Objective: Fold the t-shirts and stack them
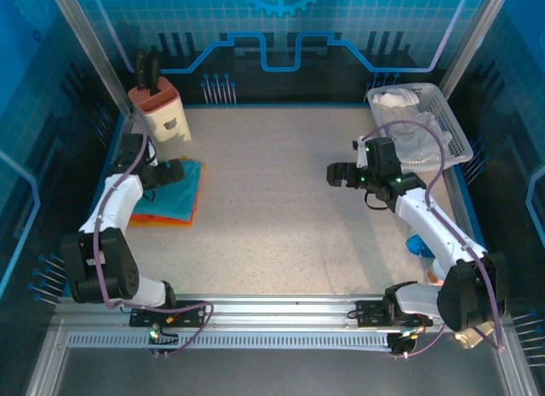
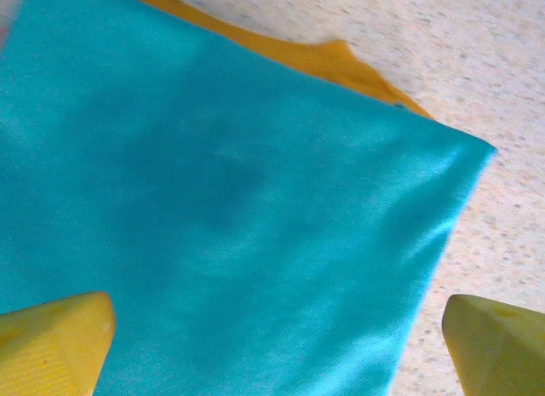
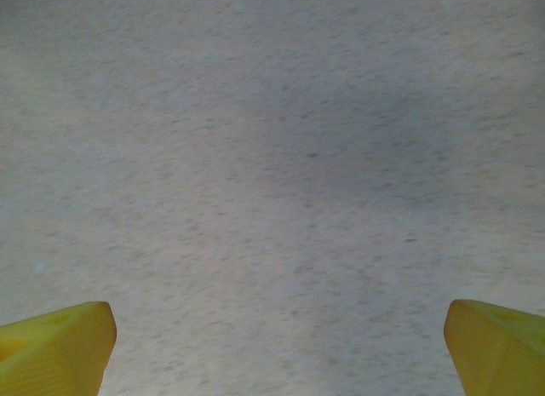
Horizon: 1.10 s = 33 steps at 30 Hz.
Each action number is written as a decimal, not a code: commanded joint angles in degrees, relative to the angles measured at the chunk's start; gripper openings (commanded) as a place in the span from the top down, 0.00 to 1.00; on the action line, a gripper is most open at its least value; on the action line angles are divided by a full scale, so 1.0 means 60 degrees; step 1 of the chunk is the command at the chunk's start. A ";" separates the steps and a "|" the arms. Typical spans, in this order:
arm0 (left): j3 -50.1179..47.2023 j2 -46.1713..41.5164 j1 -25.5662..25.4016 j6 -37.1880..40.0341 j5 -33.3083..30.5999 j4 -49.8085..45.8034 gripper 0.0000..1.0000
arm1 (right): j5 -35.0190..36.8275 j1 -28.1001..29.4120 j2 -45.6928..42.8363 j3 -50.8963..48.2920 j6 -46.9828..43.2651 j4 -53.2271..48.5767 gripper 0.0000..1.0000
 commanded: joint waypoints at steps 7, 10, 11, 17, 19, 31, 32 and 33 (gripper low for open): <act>-0.3909 -0.0772 -0.0317 -0.0907 0.0838 0.7516 0.01 | 0.2524 -0.0455 -0.1339 -0.3277 -0.1909 0.4466 0.00; -0.4685 -0.0917 -0.0443 -0.0385 0.0564 0.8841 0.01 | 0.2815 -0.0750 -0.1090 -0.3714 -0.2069 0.5183 0.00; -0.4927 -0.0911 -0.0529 -0.0204 0.0511 0.9353 0.01 | 0.2889 -0.0886 -0.0964 -0.3821 -0.1988 0.5498 0.00; -0.6289 -0.0322 -0.0895 0.0087 0.0110 1.2421 0.01 | 0.2621 -0.1406 0.0352 -0.4882 -0.2017 0.8768 0.00; -0.6510 0.0177 -0.0954 0.0226 0.0303 1.3342 0.01 | 0.2178 -0.1666 0.0912 -0.5252 -0.1964 1.0066 0.00; -0.6090 0.1121 -0.1551 0.0821 -0.0059 1.3281 0.01 | 0.1587 -0.1647 0.2684 -0.5435 -0.2586 1.2312 0.00; -0.6103 0.1185 -0.1582 0.0857 -0.0126 1.3436 0.01 | 0.1596 -0.1632 0.2712 -0.5453 -0.2607 1.2390 0.00; -0.6093 0.1151 -0.1584 0.0849 -0.0123 1.3411 0.01 | 0.1608 -0.1614 0.2738 -0.5466 -0.2632 1.2476 0.00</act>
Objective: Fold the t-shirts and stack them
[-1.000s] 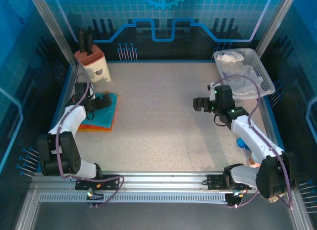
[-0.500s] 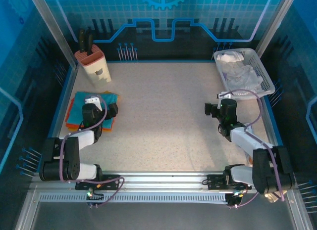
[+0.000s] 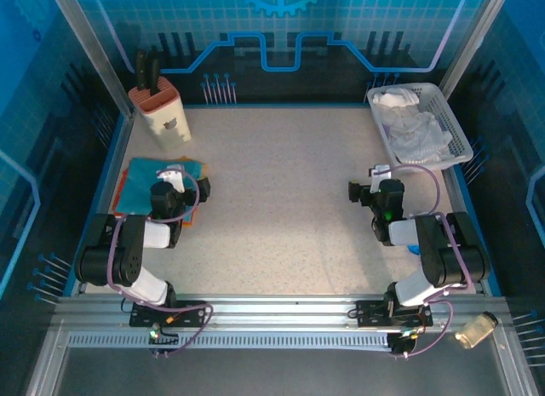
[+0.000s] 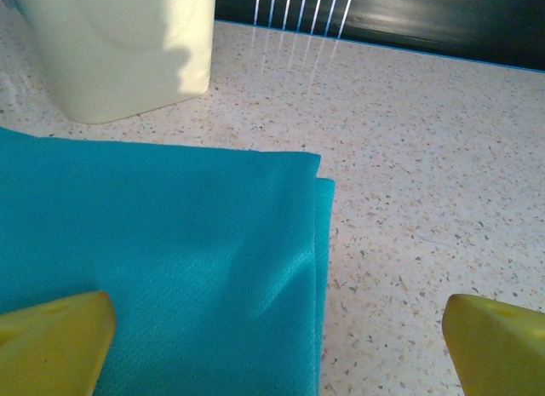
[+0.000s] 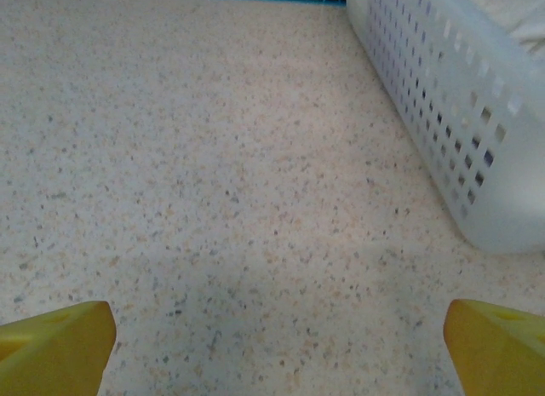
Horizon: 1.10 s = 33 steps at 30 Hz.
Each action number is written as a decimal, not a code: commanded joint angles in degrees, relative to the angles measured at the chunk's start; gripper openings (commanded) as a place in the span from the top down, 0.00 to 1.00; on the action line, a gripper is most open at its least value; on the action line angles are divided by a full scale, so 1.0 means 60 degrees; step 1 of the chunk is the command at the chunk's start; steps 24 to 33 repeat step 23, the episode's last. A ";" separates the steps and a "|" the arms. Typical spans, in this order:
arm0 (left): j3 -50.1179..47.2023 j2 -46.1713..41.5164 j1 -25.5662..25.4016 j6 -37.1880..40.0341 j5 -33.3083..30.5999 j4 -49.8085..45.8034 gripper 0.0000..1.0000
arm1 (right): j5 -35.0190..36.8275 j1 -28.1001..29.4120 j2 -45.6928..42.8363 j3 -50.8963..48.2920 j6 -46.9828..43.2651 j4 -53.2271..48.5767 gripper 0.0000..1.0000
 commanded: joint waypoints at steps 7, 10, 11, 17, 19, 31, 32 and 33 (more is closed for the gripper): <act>0.0389 0.0049 -0.0216 0.0470 -0.0034 -0.0176 0.01 | 0.0155 0.0207 0.0044 0.0045 -0.0351 0.0904 0.00; 0.0448 0.0067 -0.0216 0.0577 0.0279 -0.0298 0.01 | 0.0142 0.0206 0.0032 0.0054 -0.0365 0.0888 0.00; 0.0440 0.0067 -0.0208 0.0584 0.0278 -0.0280 0.01 | 0.0142 0.0210 0.0040 0.0054 -0.0362 0.0897 0.00; 0.0444 0.0070 -0.0216 0.0577 0.0278 -0.0295 0.01 | 0.0071 0.0172 0.0032 0.0084 -0.0358 0.0829 0.00; 0.0448 0.0071 -0.0216 0.0581 0.0277 -0.0291 0.01 | 0.0067 0.0176 0.0041 0.0082 -0.0360 0.0824 0.00; 0.0446 0.0060 -0.0208 0.0584 0.0274 -0.0295 0.01 | 0.0125 0.0181 0.0032 0.0053 -0.0374 0.0901 0.00; 0.0446 0.0060 -0.0208 0.0584 0.0274 -0.0295 0.01 | 0.0125 0.0181 0.0032 0.0053 -0.0374 0.0901 0.00; 0.0446 0.0060 -0.0208 0.0584 0.0274 -0.0295 0.01 | 0.0125 0.0181 0.0032 0.0053 -0.0374 0.0901 0.00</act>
